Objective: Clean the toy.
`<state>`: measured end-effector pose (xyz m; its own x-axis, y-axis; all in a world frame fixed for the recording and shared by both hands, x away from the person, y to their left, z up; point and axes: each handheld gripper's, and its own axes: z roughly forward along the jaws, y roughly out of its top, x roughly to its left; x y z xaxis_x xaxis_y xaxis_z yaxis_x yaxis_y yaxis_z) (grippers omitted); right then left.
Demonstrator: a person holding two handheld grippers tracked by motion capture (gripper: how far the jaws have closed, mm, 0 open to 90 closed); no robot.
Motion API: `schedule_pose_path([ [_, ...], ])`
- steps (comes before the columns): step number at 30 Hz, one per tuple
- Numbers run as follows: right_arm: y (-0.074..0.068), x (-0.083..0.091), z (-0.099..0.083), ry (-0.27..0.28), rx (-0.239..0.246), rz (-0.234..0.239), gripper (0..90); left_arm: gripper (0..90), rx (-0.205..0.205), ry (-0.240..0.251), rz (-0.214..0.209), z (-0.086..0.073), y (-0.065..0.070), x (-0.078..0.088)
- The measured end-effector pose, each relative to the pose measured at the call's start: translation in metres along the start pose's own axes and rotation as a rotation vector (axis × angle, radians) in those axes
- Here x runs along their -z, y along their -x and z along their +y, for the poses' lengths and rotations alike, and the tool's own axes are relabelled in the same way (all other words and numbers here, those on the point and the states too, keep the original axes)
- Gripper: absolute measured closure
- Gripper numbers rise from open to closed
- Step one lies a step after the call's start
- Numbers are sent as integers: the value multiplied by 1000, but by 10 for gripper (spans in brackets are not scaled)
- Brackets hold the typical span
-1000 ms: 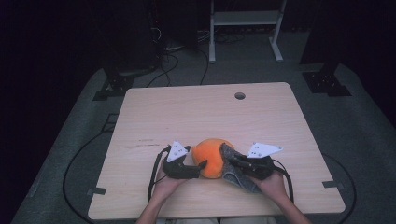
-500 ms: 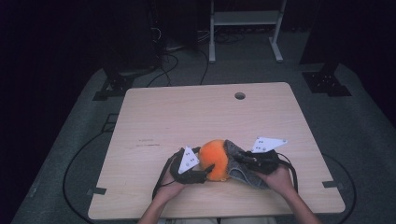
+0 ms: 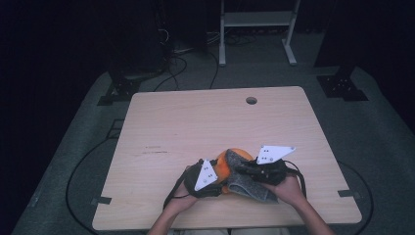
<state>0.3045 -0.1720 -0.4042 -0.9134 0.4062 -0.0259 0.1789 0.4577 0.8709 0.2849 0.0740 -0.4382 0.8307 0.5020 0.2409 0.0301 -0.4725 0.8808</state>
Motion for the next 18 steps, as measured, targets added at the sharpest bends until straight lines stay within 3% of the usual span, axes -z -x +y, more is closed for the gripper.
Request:
schedule_pose_path([
  [1, 4, 1, -5, -6, -18, -2, 798, 207, 117, -6, 11, 0, -7, -1],
  [2, 4, 1, -5, -6, -18, -2, 798, 164, 117, -6, 11, 0, -7, -1],
  [3, 7, 4, -9, -7, -32, 3, 799, 166, 215, -21, -30, -2, -12, -4],
  [4, 7, 4, -9, -7, -32, 3, 799, 214, 215, -21, -30, -2, -12, -4],
  [6, 7, 8, -9, -17, -27, -9, 799, 290, 198, -19, -37, -2, -8, -6],
  [8, 6, 10, -7, -13, -22, -9, 799, 316, 135, -25, -25, 1, -4, -5],
  [9, 1, 14, 0, 12, -3, 9, 799, 353, 54, -19, -21, 2, 2, -5],
  [10, 1, 14, 0, 12, -3, 9, 799, 363, 54, -19, -21, 2, 2, -5],
  [11, -2, 14, 6, 22, 12, 22, 799, 370, -25, -20, -19, 2, 8, -5],
  [13, -1, 12, 7, -2, 28, 12, 798, 378, -38, -28, -17, 3, 8, -4],
  [18, 18, 18, -8, -14, -42, -15, 798, 389, -21, -27, -47, 1, 2, -3],
])
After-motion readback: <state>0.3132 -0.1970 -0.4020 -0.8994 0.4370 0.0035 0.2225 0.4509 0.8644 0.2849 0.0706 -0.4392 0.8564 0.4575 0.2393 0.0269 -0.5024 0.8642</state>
